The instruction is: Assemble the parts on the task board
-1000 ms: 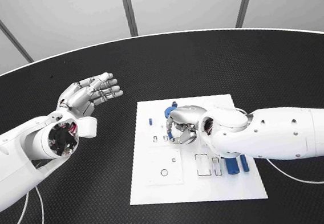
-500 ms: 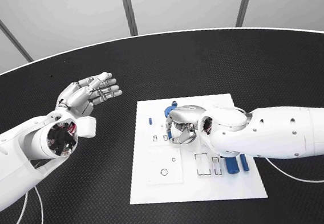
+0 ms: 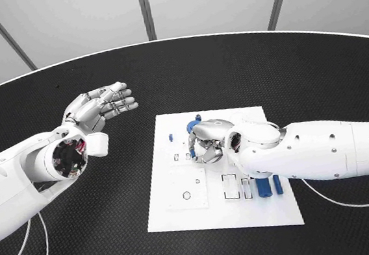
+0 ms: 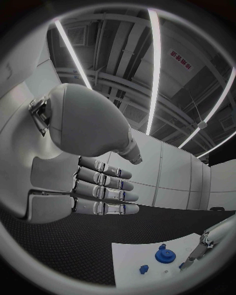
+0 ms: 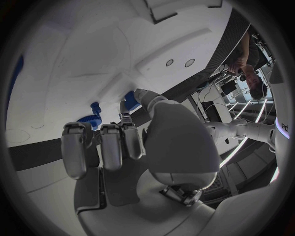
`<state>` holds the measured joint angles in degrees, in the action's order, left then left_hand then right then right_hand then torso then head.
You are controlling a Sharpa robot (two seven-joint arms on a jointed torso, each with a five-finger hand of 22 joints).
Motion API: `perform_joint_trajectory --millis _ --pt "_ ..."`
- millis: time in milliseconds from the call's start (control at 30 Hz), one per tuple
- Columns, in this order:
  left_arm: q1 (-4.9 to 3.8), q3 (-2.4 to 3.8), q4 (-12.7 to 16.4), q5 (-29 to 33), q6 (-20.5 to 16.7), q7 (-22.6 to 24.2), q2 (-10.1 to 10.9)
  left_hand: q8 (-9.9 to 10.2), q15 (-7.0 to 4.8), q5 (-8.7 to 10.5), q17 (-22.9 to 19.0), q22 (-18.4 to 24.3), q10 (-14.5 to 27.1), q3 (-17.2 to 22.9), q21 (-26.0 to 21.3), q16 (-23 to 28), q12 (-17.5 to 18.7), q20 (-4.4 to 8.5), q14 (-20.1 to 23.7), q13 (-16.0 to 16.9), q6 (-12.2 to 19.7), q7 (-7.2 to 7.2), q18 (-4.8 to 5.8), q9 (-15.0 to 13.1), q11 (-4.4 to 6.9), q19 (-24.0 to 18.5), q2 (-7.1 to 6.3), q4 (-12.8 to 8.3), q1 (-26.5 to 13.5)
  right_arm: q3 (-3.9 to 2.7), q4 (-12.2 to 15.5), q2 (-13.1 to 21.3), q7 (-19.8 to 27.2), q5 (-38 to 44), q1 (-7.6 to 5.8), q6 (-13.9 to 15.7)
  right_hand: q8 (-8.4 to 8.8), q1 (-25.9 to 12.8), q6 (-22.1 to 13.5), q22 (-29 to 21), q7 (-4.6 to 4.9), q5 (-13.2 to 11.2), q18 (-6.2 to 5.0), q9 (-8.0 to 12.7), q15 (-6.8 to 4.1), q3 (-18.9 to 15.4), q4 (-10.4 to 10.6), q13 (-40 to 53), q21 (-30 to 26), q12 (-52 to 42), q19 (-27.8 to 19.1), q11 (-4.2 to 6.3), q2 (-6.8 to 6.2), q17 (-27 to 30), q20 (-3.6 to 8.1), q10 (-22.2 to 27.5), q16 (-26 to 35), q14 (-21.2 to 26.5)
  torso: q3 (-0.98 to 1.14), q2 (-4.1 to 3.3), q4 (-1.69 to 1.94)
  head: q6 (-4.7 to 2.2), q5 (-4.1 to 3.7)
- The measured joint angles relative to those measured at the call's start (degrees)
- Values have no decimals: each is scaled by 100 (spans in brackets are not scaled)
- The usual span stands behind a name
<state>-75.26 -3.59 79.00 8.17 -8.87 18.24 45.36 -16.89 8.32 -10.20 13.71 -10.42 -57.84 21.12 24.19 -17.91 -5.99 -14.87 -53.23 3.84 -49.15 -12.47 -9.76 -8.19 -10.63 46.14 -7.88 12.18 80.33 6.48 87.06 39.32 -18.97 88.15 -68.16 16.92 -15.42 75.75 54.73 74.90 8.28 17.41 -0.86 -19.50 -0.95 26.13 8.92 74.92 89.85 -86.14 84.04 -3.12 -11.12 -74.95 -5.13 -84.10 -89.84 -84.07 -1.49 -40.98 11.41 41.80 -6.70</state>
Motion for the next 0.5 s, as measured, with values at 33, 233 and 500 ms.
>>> perform_joint_trajectory --millis 33,233,500 --pt "0 0 -1 0 0 0 0 0 0 0 0 0 0 0 0 0 0 0 0 0 0 0 0 0 0 0 0 0 0 0 0 -1 0 0 0 1 0 -19 -15 0 12 0 0 6 2 0 0 0 0 17 0 -1 -19 0 0 1 0 2 0 0 1 0 -1" --pt "0 0 -1 0 -3 0 0 0 0 0 -1 0 0 0 0 0 0 0 0 0 0 0 0 0 0 0 0 0 0 0 -3 -3 -13 0 0 1 51 -59 -115 0 50 0 1 33 38 0 0 0 0 66 -1 -39 -60 1 -41 -3 0 -4 0 1 4 1 -4" --pt "0 -1 -4 0 -7 0 0 0 0 0 -1 -1 0 0 0 -1 0 0 0 0 0 0 -1 0 0 0 0 0 0 0 -10 -3 -16 0 0 -18 110 -89 -225 0 103 0 1 72 94 0 0 -1 0 157 -1 -83 -89 1 -82 -1 0 11 0 1 7 7 -5"
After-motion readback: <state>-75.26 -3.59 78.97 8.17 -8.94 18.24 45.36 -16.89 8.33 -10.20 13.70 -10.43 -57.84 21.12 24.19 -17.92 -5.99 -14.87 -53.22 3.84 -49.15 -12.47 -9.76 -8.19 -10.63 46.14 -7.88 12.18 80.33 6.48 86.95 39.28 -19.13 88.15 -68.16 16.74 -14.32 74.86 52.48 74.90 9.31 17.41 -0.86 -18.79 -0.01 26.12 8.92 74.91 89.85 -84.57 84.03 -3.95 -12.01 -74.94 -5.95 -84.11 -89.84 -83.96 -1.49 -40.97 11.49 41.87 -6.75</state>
